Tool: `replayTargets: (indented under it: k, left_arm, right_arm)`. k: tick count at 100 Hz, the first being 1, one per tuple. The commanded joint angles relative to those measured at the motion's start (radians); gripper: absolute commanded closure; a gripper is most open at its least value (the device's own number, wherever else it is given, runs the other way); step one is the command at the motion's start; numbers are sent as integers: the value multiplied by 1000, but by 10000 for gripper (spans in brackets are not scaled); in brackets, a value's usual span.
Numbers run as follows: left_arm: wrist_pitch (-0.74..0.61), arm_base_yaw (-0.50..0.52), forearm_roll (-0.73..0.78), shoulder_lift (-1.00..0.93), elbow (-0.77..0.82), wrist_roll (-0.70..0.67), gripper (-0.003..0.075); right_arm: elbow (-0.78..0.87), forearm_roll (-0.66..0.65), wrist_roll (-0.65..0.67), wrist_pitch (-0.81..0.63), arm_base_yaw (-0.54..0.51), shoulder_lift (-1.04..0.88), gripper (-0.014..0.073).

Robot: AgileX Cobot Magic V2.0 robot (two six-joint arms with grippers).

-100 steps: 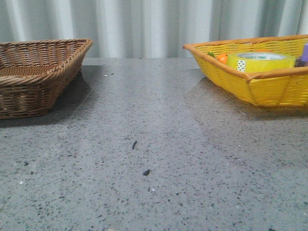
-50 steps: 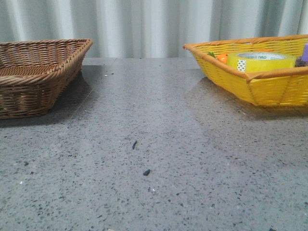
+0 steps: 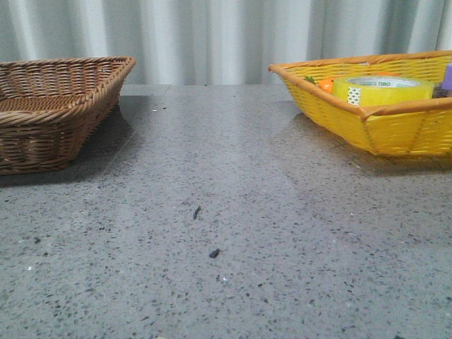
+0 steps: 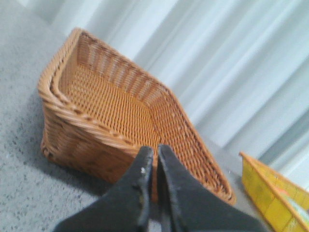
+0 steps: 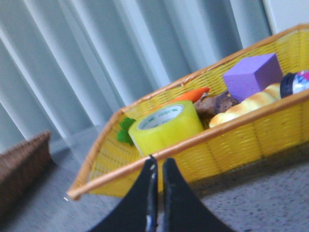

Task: Transfer tape with both arms
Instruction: 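Reach the right gripper into the yellow basket and grasp the tape roll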

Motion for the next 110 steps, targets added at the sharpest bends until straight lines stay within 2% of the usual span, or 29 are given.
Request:
replayTargets:
  k: [1, 10, 18, 30, 39, 46, 58, 65, 78, 87, 110]
  left_arm:
    - [-60, 1, 6, -26, -32, -1, 741]
    - [8, 1, 127, -5, -99, -1, 741]
    - [97, 1, 274, 41, -185, -1, 741]
    - [268, 1, 512, 191, -355, -1, 740]
    - [357, 1, 580, 340, -469, -1, 720]
    - [380, 1, 582, 451, -558, -1, 619]
    - [378, 1, 544, 598, -682, -1, 344]
    - [378, 1, 521, 656, -728, -1, 277]
    - [361, -38, 500, 711, -767, -1, 294]
    - [338, -92, 498, 726, -769, -1, 311]
    - [330, -196, 502, 730, -769, -1, 333]
  right_arm:
    - [-6, 87, -5, -107, -8, -19, 656]
    - [-66, 83, -5, -89, -8, -15, 656]
    - [-151, 10, -5, -27, -8, 9, 656]
    - [-306, -112, -5, 113, -8, 103, 656]
    - [-424, -180, -5, 201, -8, 215, 656]
    - [-513, -190, -9, 264, -8, 313, 654]
    - [-669, -190, -57, 408, -4, 482, 618]
    - [-759, -188, -115, 488, 9, 581, 540]
    - [-938, -185, -186, 625, 57, 766, 331]
    - [-1068, -180, -245, 738, 100, 891, 237]
    - [-1370, -176, -290, 1036, 186, 1208, 225]
